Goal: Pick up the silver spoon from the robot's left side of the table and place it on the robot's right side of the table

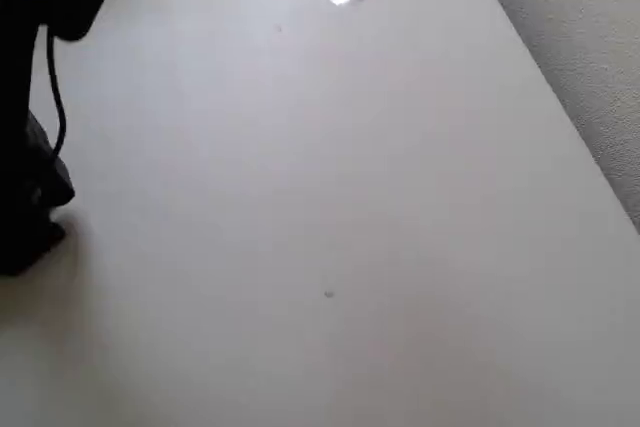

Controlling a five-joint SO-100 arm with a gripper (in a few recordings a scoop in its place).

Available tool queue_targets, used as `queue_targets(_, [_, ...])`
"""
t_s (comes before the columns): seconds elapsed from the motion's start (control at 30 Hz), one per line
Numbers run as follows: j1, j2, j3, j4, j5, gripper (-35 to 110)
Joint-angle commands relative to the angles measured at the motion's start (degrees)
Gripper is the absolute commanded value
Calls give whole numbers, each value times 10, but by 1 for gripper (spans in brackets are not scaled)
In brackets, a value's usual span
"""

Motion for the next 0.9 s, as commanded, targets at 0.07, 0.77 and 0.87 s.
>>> queue_targets(0.07, [118, 76, 44, 6, -38, -1])
queue_targets(0.77, [439, -122, 36, -56, -129, -1])
queue_targets(0.87, [436, -149, 36, -59, -250, -1])
